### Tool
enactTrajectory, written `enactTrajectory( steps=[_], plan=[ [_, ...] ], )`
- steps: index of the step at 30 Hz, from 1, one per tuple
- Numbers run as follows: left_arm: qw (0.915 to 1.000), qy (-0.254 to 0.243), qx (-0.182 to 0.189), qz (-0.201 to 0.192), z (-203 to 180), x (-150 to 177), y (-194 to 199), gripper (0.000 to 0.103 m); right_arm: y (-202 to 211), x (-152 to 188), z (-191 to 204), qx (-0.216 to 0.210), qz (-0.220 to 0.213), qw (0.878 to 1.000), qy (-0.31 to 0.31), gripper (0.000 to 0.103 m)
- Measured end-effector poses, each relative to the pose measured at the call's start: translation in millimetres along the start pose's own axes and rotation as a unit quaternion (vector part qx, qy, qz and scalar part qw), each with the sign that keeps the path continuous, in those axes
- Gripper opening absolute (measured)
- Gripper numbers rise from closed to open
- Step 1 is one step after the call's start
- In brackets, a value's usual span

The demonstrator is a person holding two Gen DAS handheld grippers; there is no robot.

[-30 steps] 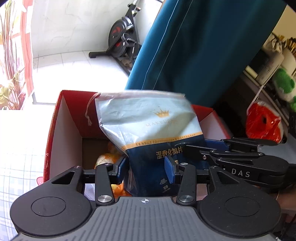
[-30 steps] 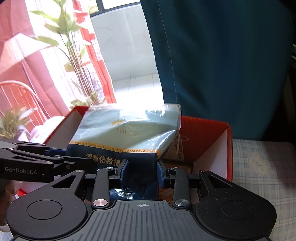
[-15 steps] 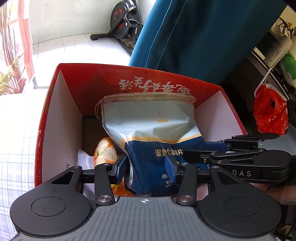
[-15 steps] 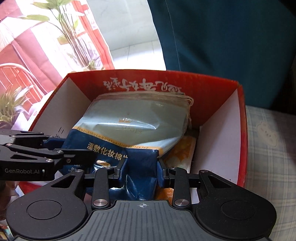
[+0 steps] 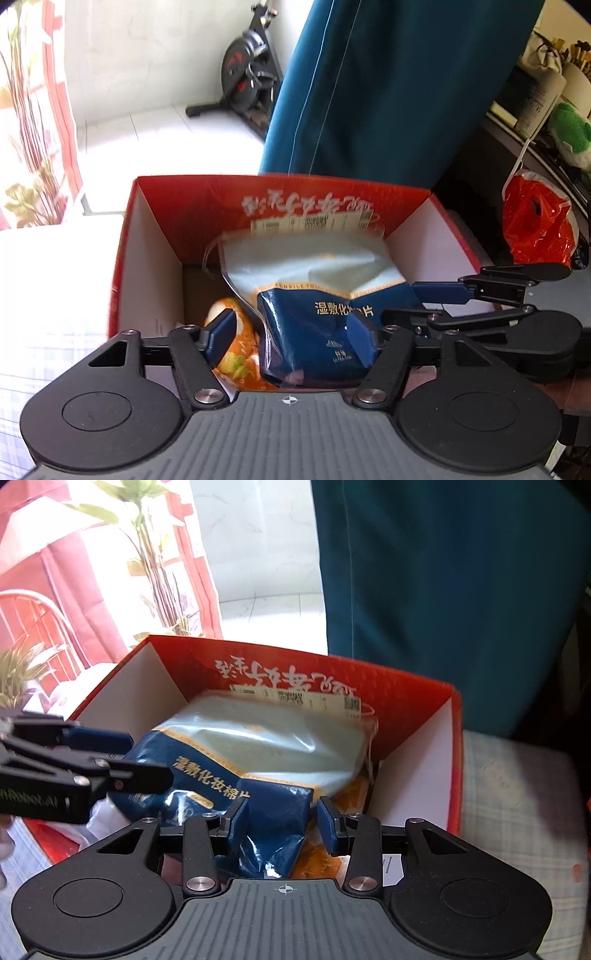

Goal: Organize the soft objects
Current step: 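Lower the cotton-pad bag into the red box and open both grippers, then move both grippers out of the box toward the plastic-wrapped bread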

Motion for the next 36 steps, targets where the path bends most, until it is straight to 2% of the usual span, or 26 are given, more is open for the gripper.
enactTrajectory(
  steps=[4, 8, 12, 14, 21, 25, 36],
  plan=[
    [0.9997, -0.006, -0.015, -0.017, -2, -2, 17, 0.072, 18, 0, 2, 0.008, -0.020, 1.000, 0.008, 0.046],
    [0.9991, -0.010, -0.027, -0.030, -5, -1, 33, 0.074, 37, 3, 3, 0.018, -0.035, 0.999, 0.016, 0.060],
    [0.9982, -0.019, -0.037, -0.043, -10, 3, 50, 0.082, 54, 9, 5, 0.022, -0.043, 0.999, 0.017, 0.071],
    [0.9977, -0.023, -0.042, -0.049, -13, 7, 60, 0.085, 63, 13, 6, 0.022, -0.047, 0.999, 0.015, 0.083],
    [0.9956, -0.039, -0.064, -0.057, -20, 26, 85, 0.096, 88, 28, 13, 0.019, -0.056, 0.998, 0.016, 0.102],
    [0.9933, -0.053, -0.081, -0.063, -24, 38, 102, 0.097, 100, 35, 16, 0.015, -0.063, 0.998, 0.011, 0.102],
    [0.9914, -0.052, -0.084, -0.086, -28, 71, 139, 0.098, 130, 54, 29, 0.013, -0.104, 0.994, 0.020, 0.102]
  ],
)
Point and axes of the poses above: each gripper's, at about its wrist camera, not at the fingertips, and y roughly against the way its jaws point, z to its left, x to its underside, the point moved 8 cm from there along -y, roughly the way its jaws point, and after that the axes turned 3 degrees about x, right-handed, at the moved point
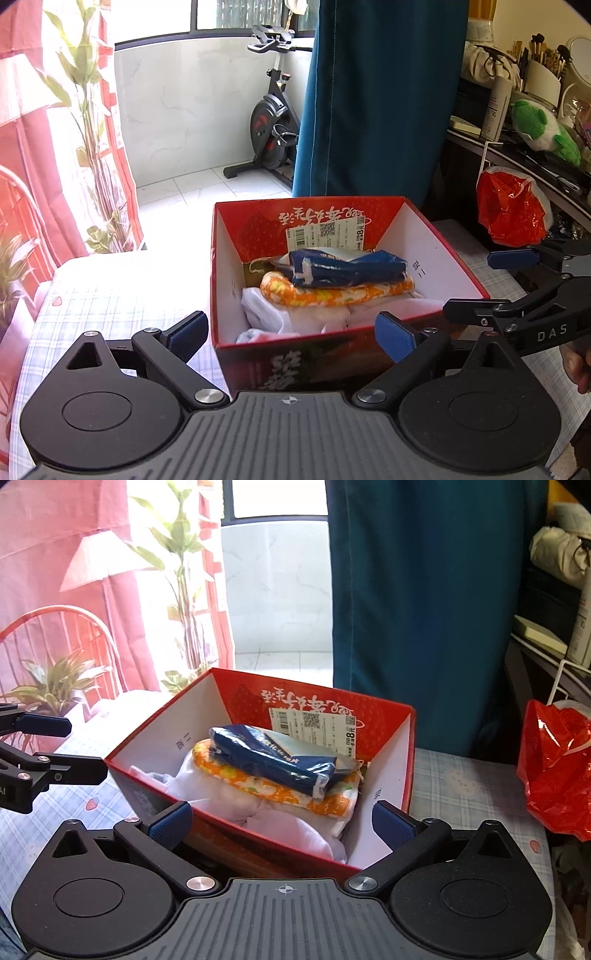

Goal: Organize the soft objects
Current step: 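Move both grippers out of the box toward the plastic-wrapped bread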

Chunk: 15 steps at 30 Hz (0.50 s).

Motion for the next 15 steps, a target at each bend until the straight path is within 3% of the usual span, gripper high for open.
enactTrajectory(
  steps=[15],
  plan=[
    [0.9994, 0.031, -0.012, -0.010, 9, 49, 24, 0.098, 30, 42, 17, -0.025, -0.037, 0.999, -0.017, 0.103]
  ],
)
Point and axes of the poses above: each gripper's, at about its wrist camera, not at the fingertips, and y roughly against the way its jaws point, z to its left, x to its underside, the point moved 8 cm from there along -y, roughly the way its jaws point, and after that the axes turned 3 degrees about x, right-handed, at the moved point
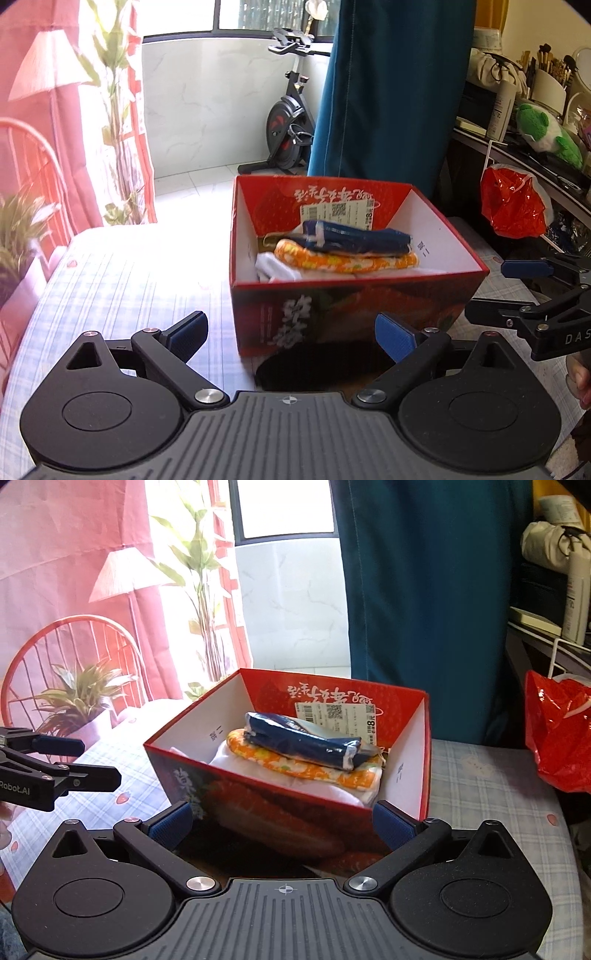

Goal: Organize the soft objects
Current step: 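Move both grippers out of the box toward the plastic-wrapped bread, then close both grippers on the plastic-wrapped bread snack on the table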

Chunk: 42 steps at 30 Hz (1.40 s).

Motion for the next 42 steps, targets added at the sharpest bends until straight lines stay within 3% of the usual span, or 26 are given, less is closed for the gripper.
enactTrajectory(
  steps=[6, 12, 23, 32, 42],
  plan=[
    [0.9998, 0.018, 0.002, 0.010, 1, 29, 5, 0.098, 8, 23, 8, 0.014, -0.018, 1.000, 0.014, 0.102],
    [0.9991, 0.027, 0.012, 0.031, -6, 54, 1, 0.098, 1, 54, 14, 0.011, 0.010, 1.000, 0.014, 0.101],
    [0.9952, 0.062, 0.038, 0.065, -11, 91, -13, 0.090, -15, 105, 19, -0.016, 0.062, 0.998, -0.012, 0.075],
    [0.9911, 0.072, 0.080, 0.078, -13, 83, -34, 0.062, -21, 103, 23, -0.041, 0.059, 0.997, -0.009, 0.061],
    [0.9804, 0.096, 0.110, 0.133, -13, 76, -80, 0.062, -49, 94, 34, -0.069, 0.079, 0.994, 0.006, 0.059]
  ],
)
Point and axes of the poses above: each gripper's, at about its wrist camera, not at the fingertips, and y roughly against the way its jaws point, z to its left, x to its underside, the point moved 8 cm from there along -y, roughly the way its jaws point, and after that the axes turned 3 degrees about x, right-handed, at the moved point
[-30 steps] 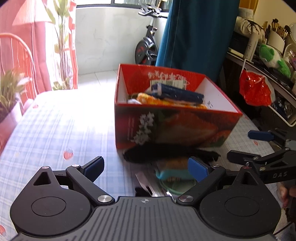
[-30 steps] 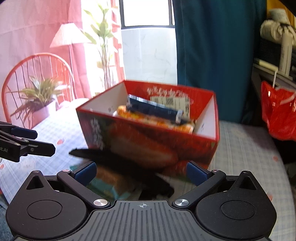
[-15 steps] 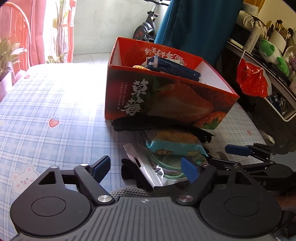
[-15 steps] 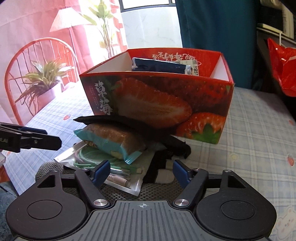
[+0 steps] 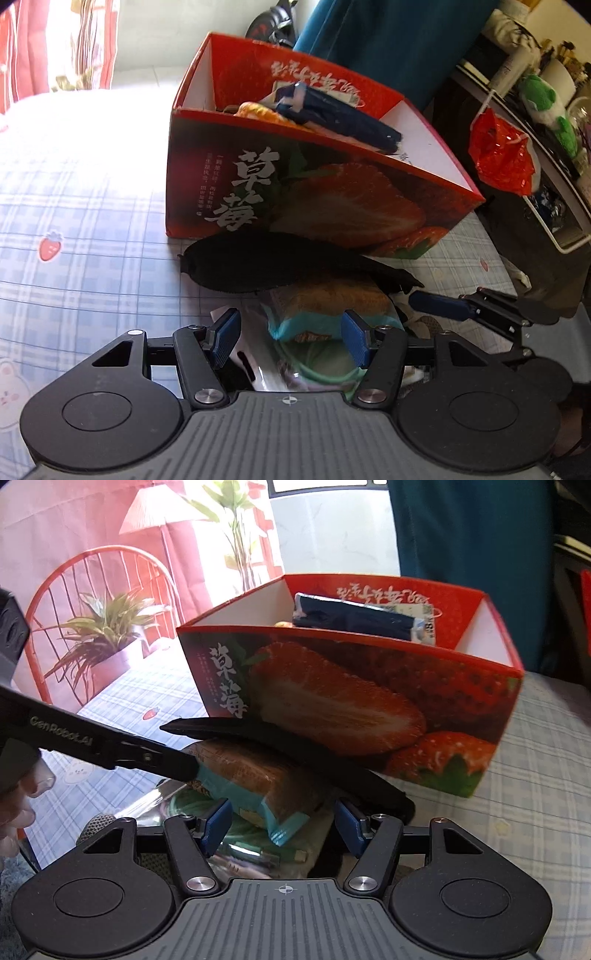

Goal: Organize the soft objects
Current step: 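Close both grippers on the plastic-wrapped bread snack on the table, then lift the wrapped bread with both grippers over the red box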

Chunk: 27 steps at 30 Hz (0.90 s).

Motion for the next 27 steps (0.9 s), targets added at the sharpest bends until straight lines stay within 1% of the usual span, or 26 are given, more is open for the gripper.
enactTrajectory(
  steps=[6, 14, 17, 19, 20, 21, 23, 27],
  plan=[
    [0.9995, 0.006, 0.021, 0.022, 1, -12, -18, 0.063, -22, -5, -2, -0.017, 0.033, 0.999, -0.008, 0.059],
    [0.9974, 0.011, 0.056, 0.044, 0, -22, -37, 0.067, -38, -9, -5, -0.028, 0.051, 0.998, -0.018, 0.064],
    [0.9967, 0.014, 0.065, 0.047, -1, -23, -40, 0.067, -43, -8, -7, -0.034, 0.056, 0.998, -0.024, 0.065],
    [0.9969, 0.008, 0.066, 0.042, -4, -22, -38, 0.062, -43, -7, -5, -0.041, 0.057, 0.997, -0.027, 0.061],
    [0.9969, 0.004, 0.068, 0.040, -7, -21, -37, 0.057, -42, -7, -4, -0.046, 0.056, 0.997, -0.028, 0.053],
    [0.9968, 0.001, 0.070, 0.038, -8, -20, -35, 0.054, -40, -7, -2, -0.054, 0.053, 0.997, -0.028, 0.050],
    [0.9968, -0.006, 0.071, 0.035, -12, -18, -31, 0.052, -34, -7, 1, -0.056, 0.048, 0.997, -0.020, 0.048],
    [0.9967, -0.012, 0.076, 0.028, -19, -13, -21, 0.049, -23, -6, 5, -0.056, 0.040, 0.998, -0.007, 0.047]
  ],
)
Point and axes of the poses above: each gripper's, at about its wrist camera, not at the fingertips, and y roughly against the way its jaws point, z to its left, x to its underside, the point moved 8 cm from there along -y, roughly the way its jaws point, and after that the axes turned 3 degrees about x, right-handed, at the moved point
